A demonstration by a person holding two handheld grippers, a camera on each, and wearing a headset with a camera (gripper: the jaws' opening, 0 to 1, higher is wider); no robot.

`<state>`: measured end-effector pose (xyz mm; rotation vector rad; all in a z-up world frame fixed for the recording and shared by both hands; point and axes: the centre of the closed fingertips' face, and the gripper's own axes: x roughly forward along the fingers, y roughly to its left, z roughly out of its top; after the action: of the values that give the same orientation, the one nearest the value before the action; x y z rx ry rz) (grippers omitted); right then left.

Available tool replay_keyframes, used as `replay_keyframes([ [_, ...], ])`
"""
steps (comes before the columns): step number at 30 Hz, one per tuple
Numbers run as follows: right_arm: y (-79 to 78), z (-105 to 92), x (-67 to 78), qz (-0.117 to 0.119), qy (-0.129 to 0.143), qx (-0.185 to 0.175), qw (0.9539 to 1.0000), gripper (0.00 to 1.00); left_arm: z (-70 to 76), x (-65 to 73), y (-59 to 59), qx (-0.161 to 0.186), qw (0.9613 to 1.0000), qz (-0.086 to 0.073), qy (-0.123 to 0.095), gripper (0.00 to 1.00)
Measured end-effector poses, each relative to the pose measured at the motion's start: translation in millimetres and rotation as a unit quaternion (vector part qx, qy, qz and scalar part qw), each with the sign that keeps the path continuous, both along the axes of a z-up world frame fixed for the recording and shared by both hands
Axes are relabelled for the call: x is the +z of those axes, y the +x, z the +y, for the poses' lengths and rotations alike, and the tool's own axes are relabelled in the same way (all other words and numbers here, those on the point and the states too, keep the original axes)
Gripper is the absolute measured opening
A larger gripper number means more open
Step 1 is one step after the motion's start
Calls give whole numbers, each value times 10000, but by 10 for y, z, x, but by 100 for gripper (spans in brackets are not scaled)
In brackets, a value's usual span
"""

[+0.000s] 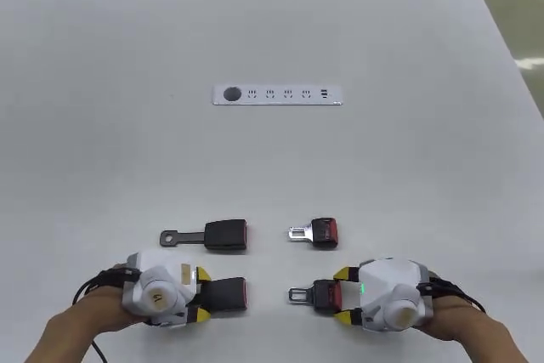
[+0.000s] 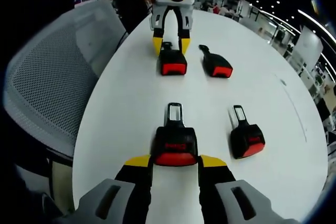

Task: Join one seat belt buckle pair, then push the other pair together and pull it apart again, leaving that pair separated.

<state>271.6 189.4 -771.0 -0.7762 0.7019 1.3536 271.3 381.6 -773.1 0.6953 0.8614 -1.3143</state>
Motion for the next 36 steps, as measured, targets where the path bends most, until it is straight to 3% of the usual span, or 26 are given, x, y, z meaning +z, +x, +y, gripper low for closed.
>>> replay_keyframes([
  [9,2,14,-29,34,3,-49,10000,32,4,-16,-2,-164,9998,-42,86,31],
  [23,20,43,-31,20,9,-24,10000,30,18,-39,0,-161,9998,47,126,31],
  [36,8,63,-13,116,9,-79,9999,29,5,-36,-5,-163,9997,18,161,31],
])
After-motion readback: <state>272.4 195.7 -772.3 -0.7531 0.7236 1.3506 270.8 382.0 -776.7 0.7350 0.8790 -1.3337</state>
